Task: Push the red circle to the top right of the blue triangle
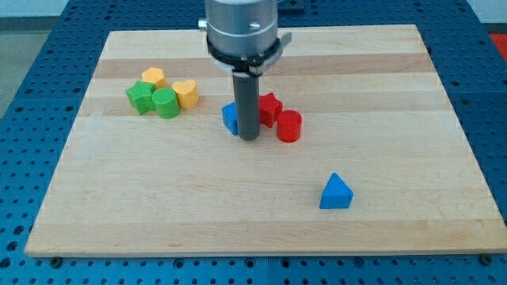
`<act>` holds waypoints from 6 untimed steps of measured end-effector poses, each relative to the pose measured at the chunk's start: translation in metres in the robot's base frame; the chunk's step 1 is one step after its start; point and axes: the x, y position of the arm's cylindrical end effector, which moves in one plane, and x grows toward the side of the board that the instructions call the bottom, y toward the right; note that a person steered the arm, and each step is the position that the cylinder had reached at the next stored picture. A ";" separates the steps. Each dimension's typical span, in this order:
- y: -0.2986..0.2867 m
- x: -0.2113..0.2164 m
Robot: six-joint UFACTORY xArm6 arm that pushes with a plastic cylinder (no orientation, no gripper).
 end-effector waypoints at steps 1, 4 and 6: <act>0.059 -0.014; 0.066 0.024; 0.078 -0.004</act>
